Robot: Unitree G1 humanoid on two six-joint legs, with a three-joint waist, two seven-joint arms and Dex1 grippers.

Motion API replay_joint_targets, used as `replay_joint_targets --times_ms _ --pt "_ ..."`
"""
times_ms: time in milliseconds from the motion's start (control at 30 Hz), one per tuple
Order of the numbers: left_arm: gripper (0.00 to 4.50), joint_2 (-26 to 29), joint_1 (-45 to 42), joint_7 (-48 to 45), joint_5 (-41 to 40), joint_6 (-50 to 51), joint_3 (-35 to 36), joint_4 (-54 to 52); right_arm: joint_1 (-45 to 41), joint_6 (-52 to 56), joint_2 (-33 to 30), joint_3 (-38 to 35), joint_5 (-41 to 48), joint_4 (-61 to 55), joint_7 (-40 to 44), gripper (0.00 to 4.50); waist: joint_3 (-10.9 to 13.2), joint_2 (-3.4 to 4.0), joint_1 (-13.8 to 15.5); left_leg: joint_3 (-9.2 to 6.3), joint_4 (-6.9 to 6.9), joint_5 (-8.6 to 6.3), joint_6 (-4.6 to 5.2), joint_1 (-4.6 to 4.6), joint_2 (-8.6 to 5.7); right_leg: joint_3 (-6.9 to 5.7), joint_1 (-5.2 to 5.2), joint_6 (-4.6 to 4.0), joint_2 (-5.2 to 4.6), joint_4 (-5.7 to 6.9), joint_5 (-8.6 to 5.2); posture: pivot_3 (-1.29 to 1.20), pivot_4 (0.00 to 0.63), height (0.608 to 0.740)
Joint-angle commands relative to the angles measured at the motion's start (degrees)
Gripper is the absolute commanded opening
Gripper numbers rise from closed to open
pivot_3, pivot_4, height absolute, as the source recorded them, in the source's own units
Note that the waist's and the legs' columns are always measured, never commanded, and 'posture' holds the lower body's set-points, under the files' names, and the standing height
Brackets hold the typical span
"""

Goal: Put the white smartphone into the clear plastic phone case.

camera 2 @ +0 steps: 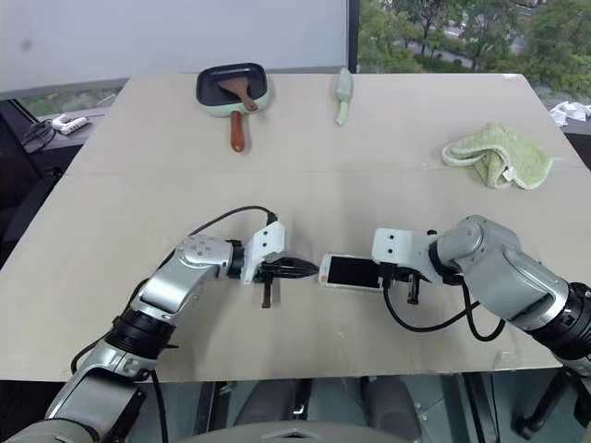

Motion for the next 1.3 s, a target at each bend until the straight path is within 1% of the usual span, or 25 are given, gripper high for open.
replay_joint_targets --times_ms 33,233,300,367,433,533,633,700,767,833,900,933,967,1000,1067,1100,1133,1200,1300 --pt "0.0 -2.84 -0.55 0.25 -0.01 0.03 -2.42 -1.37 -1.43 -0.16 2.96 0.65 0.05 -1.55 -1.24 0.06 -0.01 -0.01 0.04 -0.01 0.01 0.0 0.0 0.0 0.0 -0.01 0.02 0.0 -0.01 -0.01 0.0 0.0 0.15 0.74" --pt "0.0 -4.17 0.34 0.75 0.7 0.58 -2.88 -2.21 -2.26 0.97 7.4 1.67 -0.34 -1.53 -2.52 0.06 -0.04 -0.05 -0.15 -0.02 0.08 0.0 0.01 0.36 0.0 -0.01 0.37 0.0 0.01 -0.02 0.0 0.0 0.15 0.74" --pt "0.0 -4.11 0.58 0.73 0.85 0.62 -2.65 -2.4 -2.01 0.55 6.62 1.02 -0.95 -0.93 -2.41 0.06 -0.04 -0.04 -0.23 -0.02 0.07 0.0 0.01 0.67 0.01 -0.01 0.67 0.01 0.01 -0.04 -0.02 0.0 0.15 0.74" --pt "0.0 -3.79 0.66 0.89 0.78 0.76 -1.84 -2.44 -1.69 -0.46 4.02 0.14 -2.14 -0.29 -2.31 0.06 -0.04 -0.04 -0.25 0.0 0.05 -0.01 0.01 0.88 0.03 0.03 0.87 0.01 0.01 -0.04 -0.03 0.0 0.15 0.74" --pt "0.0 -2.46 0.39 1.19 1.3 -0.24 -0.26 -1.56 -1.56 -0.7 -0.01 -3.49 -1.69 -0.76 -1.34 0.06 -0.02 -0.02 0.03 0.0 0.06 -0.01 0.01 0.86 0.03 0.03 0.86 0.02 -0.01 -0.03 -0.02 0.0 0.15 0.74" --pt "0.0 -0.93 -0.61 1.4 0.99 -0.87 2.27 -0.51 -1.29 -0.41 -3.66 -8.75 0.15 -1.69 -0.46 0.06 0.0 0.0 0.3 -0.04 0.06 -0.01 0.02 0.64 -0.03 -0.01 0.68 0.03 -0.1 -0.06 -0.02 0.0 0.15 0.74" --pt "0.0 0.19 -1.56 1.1 0.06 -1.5 4.11 -0.6 0.25 -0.66 -5.67 -13.22 1.89 -2.23 -0.5 0.06 0.0 0.0 0.16 -0.08 0.05 -0.02 0.02 0.38 -0.03 -0.05 0.43 0.05 -0.11 -0.09 -0.03 0.0 0.15 0.74" --pt "0.0 0.54 -2.37 0.93 -1.15 -1.49 5.62 -1.4 2.57 -0.94 -6.24 -17.12 3.5 -2.7 -1.0 0.06 0.0 -0.01 0.11 -0.1 0.04 -0.01 0.01 0.02 -0.01 -0.07 0.07 0.05 -0.1 -0.06 -0.02 0.0 0.15 0.74" --pt "0.0 1.1 -3.45 0.81 -1.46 -1.8 6.66 -2.0 5.76 -1.8 -7.53 -21.44 4.93 -3.93 -0.97 0.06 0.01 -0.01 0.29 -0.08 -0.03 -0.01 0.01 -0.11 -0.01 -0.06 -0.06 0.05 -0.1 -0.04 -0.02 0.0 0.15 0.74" --pt "0.0 0.85 -4.48 0.6 -3.4 -1.4 7.98 -3.59 9.31 -1.58 -2.07 -29.84 9.24 -5.82 -3.06 0.06 0.01 -0.02 0.3 -0.06 -0.08 -0.01 0.01 -0.19 -0.01 -0.06 -0.13 0.05 -0.12 -0.07 -0.03 0.0 0.15 0.74" --pt "0.0 -0.42 -4.93 0.46 -6.16 -0.59 9.0 -5.27 12.63 -4.03 3.04 -35.23 12.45 -6.98 -4.83 0.06 0.02 -0.04 0.08 0.02 -0.12 -0.01 0.01 -0.19 -0.01 0.04 -0.14 0.05 -0.1 -0.07 -0.02 0.0 0.15 0.74" --pt "0.0 -1.85 -4.81 0.79 -7.76 0.21 9.08 -6.07 14.96 -5.38 8.13 -38.24 15.16 -7.09 -6.31 0.06 0.02 -0.06 0.11 0.05 -0.11 -0.01 0.01 -0.18 -0.01 0.06 -0.14 0.06 -0.11 -0.05 -0.02 0.0 0.15 0.74" --pt "0.0 -2.82 -4.73 1.07 -8.78 0.81 9.09 -6.56 16.56 -6.2 11.7 -40.32 17.2 -7.11 -7.4 0.06 -0.05 -0.19 0.12 0.04 -0.11 -0.01 0.02 -0.16 -0.02 0.05 -0.14 0.06 -0.11 -0.03 -0.02 0.0 0.15 0.74" --pt "0.0 -3.68 -4.26 0.96 -8.74 0.45 8.03 -6.94 19.28 -9.64 15.77 -41.94 19.12 -6.58 -7.9 0.06 -0.05 -0.19 0.13 -0.01 -0.11 -0.01 0.02 -0.11 0.0 0.01 -0.06 0.06 -0.08 -0.05 -0.02 0.0 0.15 0.74" --pt "0.0 -5.63 -3.06 1.61 -7.96 -0.13 5.78 -7.12 24.25 -17.01 21.62 -42.92 19.57 -4.37 -9.5 0.06 -0.05 -0.18 0.23 -0.01 -0.12 -0.01 0.02 -0.05 -0.01 0.01 -0.02 0.06 -0.08 -0.02 -0.02 0.0 0.15 0.74" --pt "0.0 -6.62 -2.35 2.17 -7.26 -0.74 4.69 -6.66 25.98 -19.35 25.72 -44.03 20.83 -2.74 -11.19 0.06 -0.06 -0.18 0.24 -0.01 -0.12 -0.01 0.02 -0.04 -0.01 0.01 -0.01 0.06 -0.07 -0.02 -0.02 0.0 0.15 0.74" --pt "0.0 -7.72 -1.67 2.97 -6.93 -1.25 4.09 -5.84 27.21 -21.5 28.47 -44.75 21.44 -1.04 -12.5 0.06 -0.06 -0.18 0.11 0.02 -0.12 -0.01 0.02 -0.01 -0.02 0.04 0.0 0.06 -0.07 0.0 -0.02 0.0 0.15 0.74" --pt "0.0 -9.49 -0.27 4.29 -6.36 -2.07 3.45 -4.0 29.41 -26.29 31.52 -44.91 22.04 2.01 -12.44 0.06 -0.04 -0.14 -0.08 0.09 -0.11 -0.01 0.02 0.04 -0.04 0.12 0.01 0.07 -0.06 0.04 -0.01 0.0 0.15 0.74" --pt "0.0 -9.81 1.84 4.73 -4.15 -4.44 1.46 -2.05 31.9 -31.48 33.93 -44.25 23.17 5.42 -11.67 0.06 -0.04 -0.13 -0.3 0.12 -0.11 -0.01 0.02 0.1 -0.06 0.19 0.0 0.12 -0.04 0.05 0.03 0.0 0.15 0.74"
